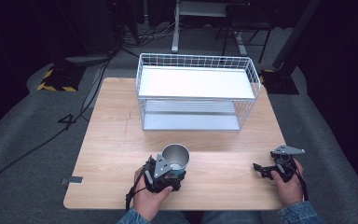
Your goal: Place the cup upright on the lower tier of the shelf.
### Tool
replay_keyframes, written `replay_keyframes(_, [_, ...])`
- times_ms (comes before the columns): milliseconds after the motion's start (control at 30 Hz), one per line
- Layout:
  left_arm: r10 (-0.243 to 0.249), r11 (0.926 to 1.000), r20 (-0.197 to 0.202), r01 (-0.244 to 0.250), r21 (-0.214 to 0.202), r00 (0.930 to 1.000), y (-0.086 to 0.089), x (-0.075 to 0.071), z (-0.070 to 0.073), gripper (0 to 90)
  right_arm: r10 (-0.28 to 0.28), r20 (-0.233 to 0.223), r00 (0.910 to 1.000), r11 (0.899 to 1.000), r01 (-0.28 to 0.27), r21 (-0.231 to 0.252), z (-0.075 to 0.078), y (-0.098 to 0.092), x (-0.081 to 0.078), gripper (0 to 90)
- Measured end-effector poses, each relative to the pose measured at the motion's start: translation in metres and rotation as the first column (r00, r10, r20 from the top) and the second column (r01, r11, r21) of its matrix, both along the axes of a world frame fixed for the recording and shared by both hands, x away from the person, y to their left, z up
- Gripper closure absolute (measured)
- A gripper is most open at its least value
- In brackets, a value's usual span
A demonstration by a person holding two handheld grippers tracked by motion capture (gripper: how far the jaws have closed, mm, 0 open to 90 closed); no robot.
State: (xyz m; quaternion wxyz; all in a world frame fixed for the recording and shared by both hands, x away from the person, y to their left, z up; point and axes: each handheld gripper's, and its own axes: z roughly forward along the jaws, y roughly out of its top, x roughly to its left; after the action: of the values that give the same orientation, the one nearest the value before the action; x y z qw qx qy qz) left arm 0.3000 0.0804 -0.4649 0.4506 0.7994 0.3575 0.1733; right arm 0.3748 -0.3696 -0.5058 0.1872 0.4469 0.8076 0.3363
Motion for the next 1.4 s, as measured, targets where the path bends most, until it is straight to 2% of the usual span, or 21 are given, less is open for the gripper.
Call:
replay_keyframes(233, [-0.007, 1.0, 0.018, 0.007, 0.0, 0.9998, -0.005, 0.009, 0.01, 23.0, -0.001, 0.0, 1.0, 1.0, 0.001, 0.0, 0.0, 0.0, 0.0, 0.1])
replay_keyframes(333, [-0.011, 0.9999, 0.019, 0.011, -0.009, 0.9998, -0.007, 0.015, 0.013, 23.0, -0.003, 0.0, 1.0, 1.0, 0.003, 0.0, 0.0, 0.0, 0.0, 0.1])
replay_keyframes(400, [-0.012, 0.9994, 0.006, 0.013, -0.034, 0.9999, -0.009, 0.018, 0.015, 23.0, -0.003, 0.0, 1.0, 1.0, 0.003, 0.001, 0.0, 0.0, 0.0, 0.1])
replay_keyframes(533, [-0.005, 0.9983, 0.01, 0.006, -0.058, 0.9999, -0.012, 0.027, 0.018, 23.0, -0.003, 0.0, 1.0, 1.0, 0.003, 0.0, 0.0, 0.0, 0.0, 0.1])
replay_keyframes(767, [0.003, 0.9983, 0.02, -0.002, -0.059, 0.9998, -0.019, 0.044, 0.019, 23.0, -0.004, 0.0, 1.0, 1.0, 0.004, 0.0, 0.0, 0.0, 0.0, 0.1])
replay_keyframes(833, [0.01, 0.9977, 0.016, -0.009, -0.067, 0.9998, -0.021, 0.048, 0.02, 23.0, -0.004, 0.0, 1.0, 1.0, 0.004, 0.0, 0.0, 0.0, 0.0, 0.1])
replay_keyframes(967, [0.012, 0.993, -0.018, -0.014, -0.118, 0.9998, -0.023, 0.06, 0.019, 22.9, -0.004, 0.0, 1.0, 1.0, 0.004, 0.0, 0.0, 0.0, 0.0, 0.1])
replay_keyframes(1100, [0.027, 0.994, -0.004, -0.027, -0.106, 0.9996, -0.026, 0.069, 0.019, 22.9, -0.005, 0.0, 1.0, 1.0, 0.005, 0.0, 0.0, 0.0, 0.0, 0.1])
replay_keyframes(1267, [0.042, 0.9928, 0.001, -0.042, -0.112, 0.9991, -0.029, 0.084, 0.016, 22.9, -0.005, 0.0, 1.0, 1.0, 0.005, 0.0, 0.0, 0.001, 0.0, 0.1])
replay_keyframes(1400, [0.066, 0.9953, 0.026, -0.064, -0.072, 0.9975, -0.031, 0.098, 0.012, 22.9, -0.006, 0.001, 1.0, 1.0, 0.006, 0.0, 0.0, 0.001, 0.0, 0.1])
